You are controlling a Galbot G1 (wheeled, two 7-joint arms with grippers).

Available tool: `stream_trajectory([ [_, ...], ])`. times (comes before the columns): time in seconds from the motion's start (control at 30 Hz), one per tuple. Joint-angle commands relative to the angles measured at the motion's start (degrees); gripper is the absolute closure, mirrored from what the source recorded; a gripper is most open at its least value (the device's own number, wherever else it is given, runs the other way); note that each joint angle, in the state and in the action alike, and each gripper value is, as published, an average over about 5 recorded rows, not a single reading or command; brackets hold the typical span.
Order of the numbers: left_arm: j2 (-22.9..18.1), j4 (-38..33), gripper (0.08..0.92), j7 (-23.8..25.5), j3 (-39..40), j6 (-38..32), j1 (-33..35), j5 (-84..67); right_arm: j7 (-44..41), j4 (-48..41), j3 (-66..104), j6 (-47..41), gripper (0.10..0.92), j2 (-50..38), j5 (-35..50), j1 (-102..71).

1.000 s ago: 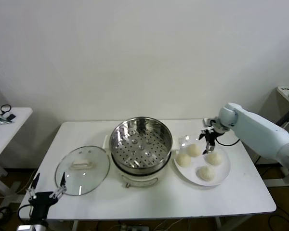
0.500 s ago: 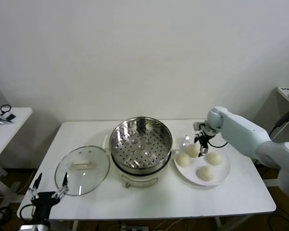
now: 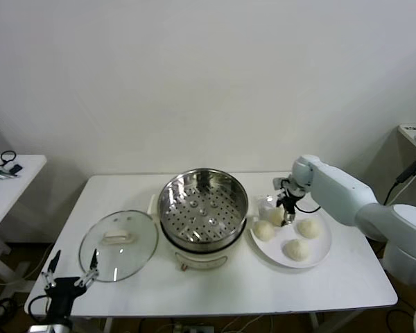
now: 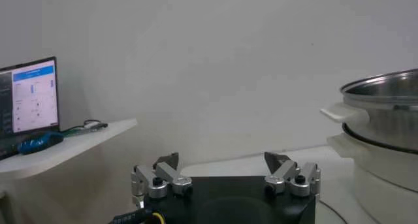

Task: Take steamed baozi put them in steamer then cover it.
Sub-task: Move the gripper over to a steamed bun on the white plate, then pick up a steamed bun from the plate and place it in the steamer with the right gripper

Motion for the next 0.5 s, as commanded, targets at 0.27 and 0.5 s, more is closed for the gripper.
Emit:
stream_trajectory([
  [0.27,0.26,-0.01,0.177,-0.08,-0.09,0.03,0.57,0.12,-0.32,0.00,-0.30,1.47,0.340,-0.25,0.10,1.52],
  [0.5,0.46,0.12,0.177,-0.06,-0.15,-0.22,1.05,-0.02,-1.67,5.56,-6.58,8.38,0.338,-2.58,4.65,10.07],
])
